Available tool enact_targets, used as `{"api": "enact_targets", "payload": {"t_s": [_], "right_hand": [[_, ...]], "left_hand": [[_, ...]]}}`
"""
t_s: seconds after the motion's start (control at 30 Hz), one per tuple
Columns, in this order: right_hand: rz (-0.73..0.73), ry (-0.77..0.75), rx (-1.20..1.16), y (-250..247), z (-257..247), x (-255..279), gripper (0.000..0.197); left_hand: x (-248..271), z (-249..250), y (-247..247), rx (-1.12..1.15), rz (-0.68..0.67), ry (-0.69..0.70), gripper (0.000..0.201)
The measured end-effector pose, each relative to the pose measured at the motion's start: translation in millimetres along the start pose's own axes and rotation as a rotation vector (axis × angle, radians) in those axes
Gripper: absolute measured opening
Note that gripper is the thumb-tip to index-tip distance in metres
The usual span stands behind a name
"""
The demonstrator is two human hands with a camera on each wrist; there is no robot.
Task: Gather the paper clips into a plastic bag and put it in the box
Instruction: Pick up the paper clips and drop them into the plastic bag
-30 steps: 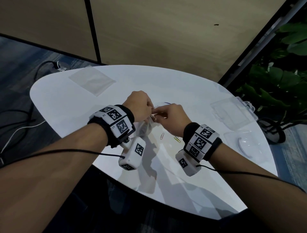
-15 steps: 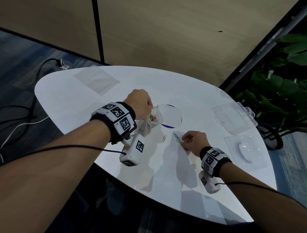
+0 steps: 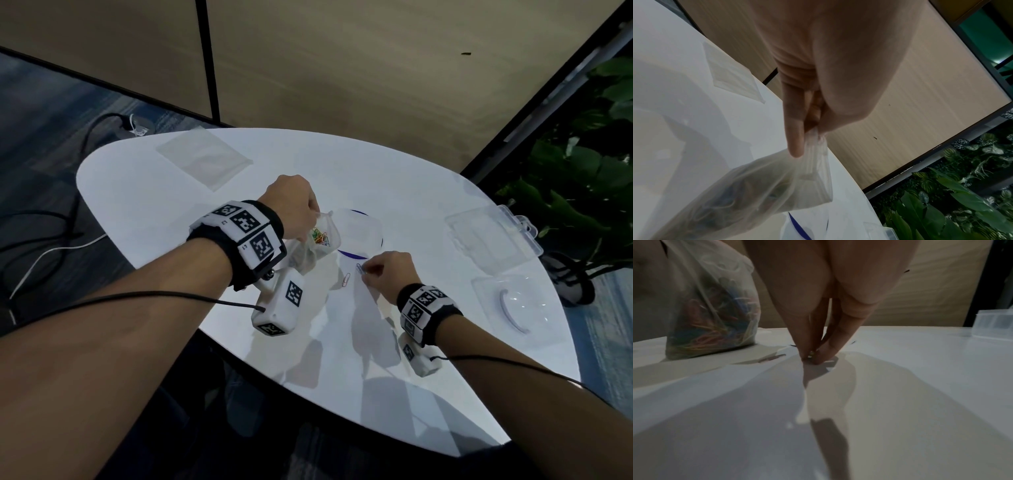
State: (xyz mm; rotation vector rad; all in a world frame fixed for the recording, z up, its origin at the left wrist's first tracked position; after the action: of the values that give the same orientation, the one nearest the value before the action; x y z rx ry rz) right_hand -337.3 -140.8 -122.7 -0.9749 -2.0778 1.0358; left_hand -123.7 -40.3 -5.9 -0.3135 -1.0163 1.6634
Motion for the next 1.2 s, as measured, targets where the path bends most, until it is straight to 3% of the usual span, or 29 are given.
{"api": "enact_targets", "payload": {"t_s": [0.2, 0.47, 0.6, 0.73, 0.83, 1.03, 1.2], "right_hand": [[0.005, 0.014, 0.06, 8.1, -9.1, 0.1, 0.017], [-0.044, -0.167, 0.268, 39.1, -25.6, 15.7, 0.024], [-0.062, -0.231, 0.38, 43.3, -26.3, 14.1, 0.011], [-0.112, -0.154, 0.416, 36.9, -26.8, 11.0, 0.02], [-0.07, -0.037, 0.273, 28.7, -28.1, 8.6, 0.032], [-0.111, 0.181, 0.08, 5.8, -30.1, 8.1, 0.014], [-0.145, 0.204, 0.03, 0.1, -25.5, 7.6, 0.015]], "left_hand": [[1.7, 2.2, 0.8, -0.003, -0.009, 0.009, 0.023], [0.5, 0.3, 0.7, -0.017, -0.005, 0.003, 0.024], [2.2, 2.8, 0.0, -0.037, -0.009, 0.019, 0.022], [2.5, 2.2, 0.1, -0.045, -0.013, 0.023, 0.022], [0.3, -0.3, 0.5, -0.041, -0.011, 0.013, 0.022], [-0.9, 0.0, 3.4, -0.04, -0.024, 0.02, 0.019], [-3.4, -1.2, 4.3, -0.039, -0.018, 0.018, 0.018]]}}
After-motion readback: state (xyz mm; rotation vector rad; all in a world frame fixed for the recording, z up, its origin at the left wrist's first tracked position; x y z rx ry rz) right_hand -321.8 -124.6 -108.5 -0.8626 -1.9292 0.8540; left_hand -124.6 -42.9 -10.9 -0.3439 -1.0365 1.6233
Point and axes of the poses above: each hand's wrist, its own x-axis away from the middle knuckle, its own y-axis out of the palm, z = x × y, the point moved 2 cm from there along -x, towards the middle knuckle, and after that the axes turned 8 degrees about -x, right-handed, at the moved point
